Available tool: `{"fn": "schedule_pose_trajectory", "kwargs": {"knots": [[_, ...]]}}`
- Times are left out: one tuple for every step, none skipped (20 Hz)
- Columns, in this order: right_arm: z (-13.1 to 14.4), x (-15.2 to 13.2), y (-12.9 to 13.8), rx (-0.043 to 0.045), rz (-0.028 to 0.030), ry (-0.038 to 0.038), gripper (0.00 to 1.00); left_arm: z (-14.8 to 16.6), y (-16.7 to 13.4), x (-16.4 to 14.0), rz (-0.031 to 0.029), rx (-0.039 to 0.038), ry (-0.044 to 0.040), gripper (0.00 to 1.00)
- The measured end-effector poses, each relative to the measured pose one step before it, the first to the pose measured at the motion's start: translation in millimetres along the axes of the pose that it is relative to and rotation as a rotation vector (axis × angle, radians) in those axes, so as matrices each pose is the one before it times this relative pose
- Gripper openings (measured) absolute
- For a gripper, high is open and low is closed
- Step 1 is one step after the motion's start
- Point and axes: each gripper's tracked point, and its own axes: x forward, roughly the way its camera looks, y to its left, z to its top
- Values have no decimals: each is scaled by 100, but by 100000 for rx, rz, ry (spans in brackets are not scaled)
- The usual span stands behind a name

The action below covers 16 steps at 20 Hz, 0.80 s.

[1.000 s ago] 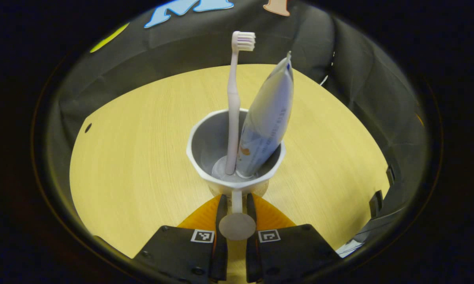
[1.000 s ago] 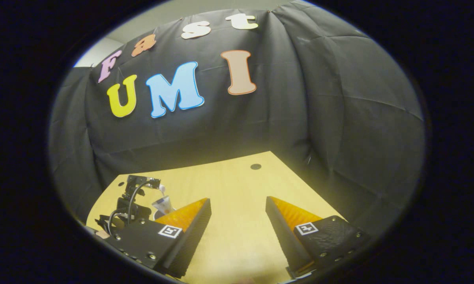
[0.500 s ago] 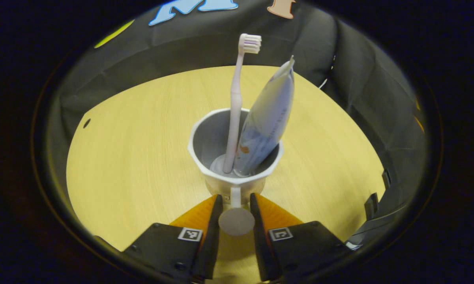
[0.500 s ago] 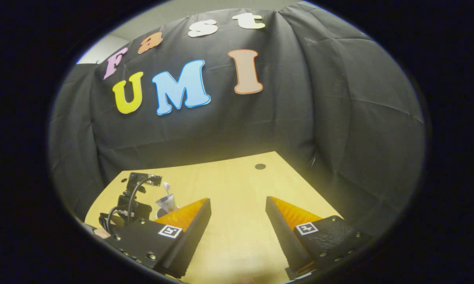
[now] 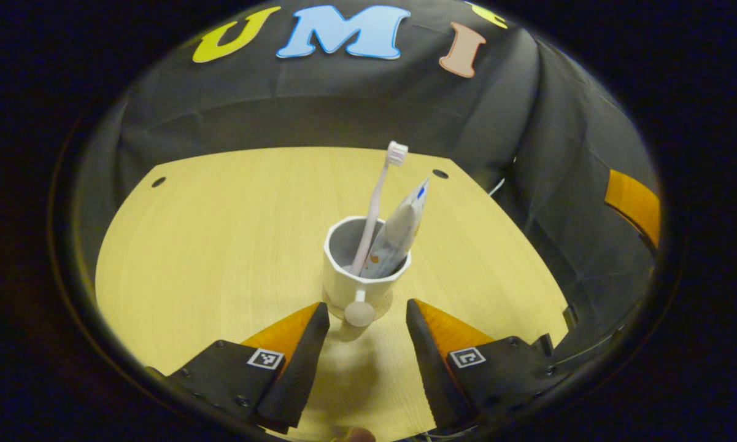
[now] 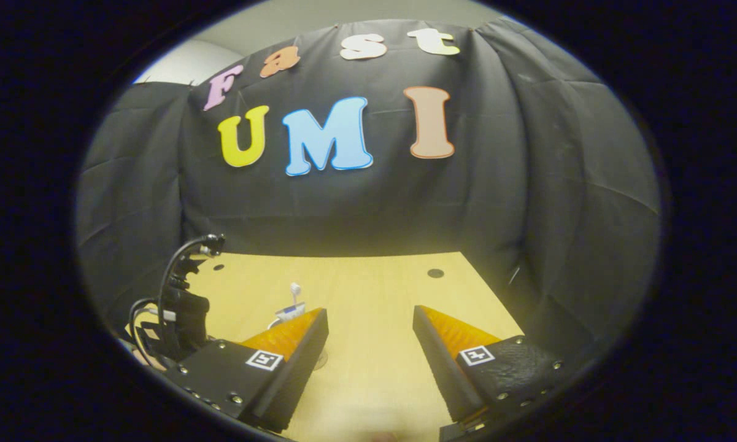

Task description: Put the toothbrush and toothpaste on the desktop into the cup, then pick up the cup and place it on the coaster on the desktop.

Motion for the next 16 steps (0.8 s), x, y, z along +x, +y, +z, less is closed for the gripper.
{"fn": "schedule_pose_trajectory", "kwargs": {"knots": [[282, -64, 531, -1593, 1478, -719, 89, 690, 73, -879, 1824, -52, -3524, 81], [506, -88, 516, -1187, 1986, -957, 87, 697, 132, -768, 1144, 53, -2930, 81], [501, 119, 445, -1325, 1462, -983, 89, 820, 435, -771, 1838, -403, -3601, 81], [289, 18, 330, -1323, 321, -705, 89, 948, 288, -796, 1214, -488, -3203, 83], [137, 98, 174, -1166, -138, -466, 86, 586, 256, -505, 1280, -72, -2471, 83], [310, -118, 209, -669, -239, -607, 89, 825, 474, -658, 1511, 87, -2537, 83], [426, -351, 211, -24, 256, -1113, 89, 1124, 463, -628, 1032, -8, -3184, 84], [411, -222, 213, 41, 121, -1299, 89, 1092, 351, -662, 779, -204, -3213, 82], [277, -156, 286, -429, -186, -1074, 89, 1229, 365, -722, 204, -9, -3215, 82], [351, -183, 245, -628, -489, -1319, 89, 1405, 440, -625, 408, 326, -3904, 83], [431, 284, 349, -493, -779, -907, 89, 1401, 255, -408, 505, 633, -3383, 83], [364, 110, 446, -101, -195, -660, 89, 1240, 365, -499, 264, 731, -3182, 87], [406, 323, 560, 121, 100, -771, 89, 1349, 437, -398, 440, 829, -3232, 95], [501, -7, 354, 72, -179, -798, 89, 1012, 235, -308, -736, 951, -2637, 95], [259, -62, 109, 13, -781, -849, 89, 628, -615, -349, 209, 1221, -2685, 95], [255, -78, 131, 24, -794, -924, 89, 982, 73, -336, 236, 1706, -3220, 96]]}}
